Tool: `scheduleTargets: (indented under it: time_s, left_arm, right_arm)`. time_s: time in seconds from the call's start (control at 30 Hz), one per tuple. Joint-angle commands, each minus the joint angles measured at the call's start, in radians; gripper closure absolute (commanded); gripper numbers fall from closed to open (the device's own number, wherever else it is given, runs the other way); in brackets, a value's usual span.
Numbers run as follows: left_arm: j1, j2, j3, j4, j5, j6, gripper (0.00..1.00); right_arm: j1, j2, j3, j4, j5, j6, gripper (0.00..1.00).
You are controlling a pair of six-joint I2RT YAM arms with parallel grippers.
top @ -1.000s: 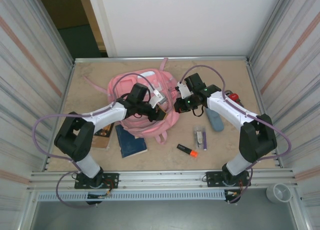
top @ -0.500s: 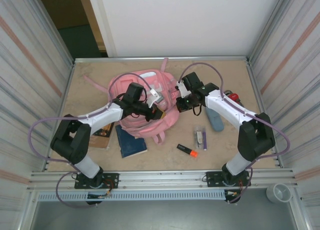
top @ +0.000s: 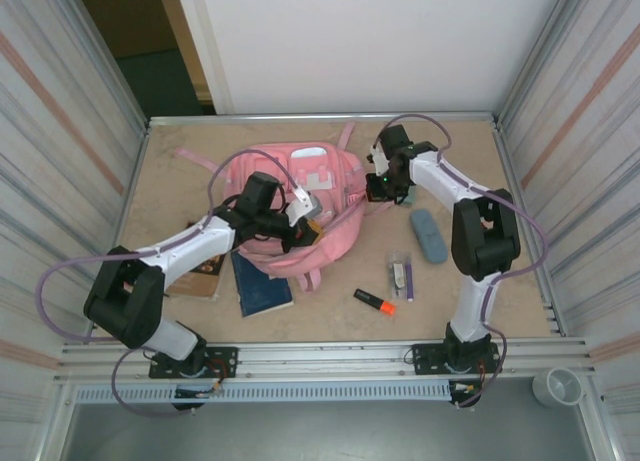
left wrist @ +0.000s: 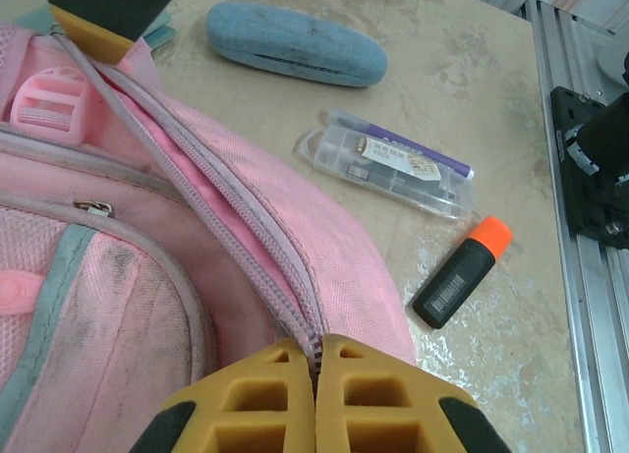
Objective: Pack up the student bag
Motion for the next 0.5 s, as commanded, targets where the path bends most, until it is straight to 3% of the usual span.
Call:
scheduleTargets:
  time_s: [0.0,0.27,0.47]
  left_arm:
    - [0.009,-0.067,-0.021,-0.036,0.021,0.049,1.0]
    - [0.021,-0.119,-0.061,0.03,0.037,0.037,1.0]
    - [0.015,0.033,0.005,0.207,-0.037,-0.099,1.0]
  right_arm:
    - [-0.026,0.05,0.067,-0.005,0.032,-0.036,1.0]
    - [-0.037,0.163,0.186,0.008,-0.034,-0.076,1.0]
    - [-0.015,0.245,0.341,0.013,-0.129,-0.089,1.0]
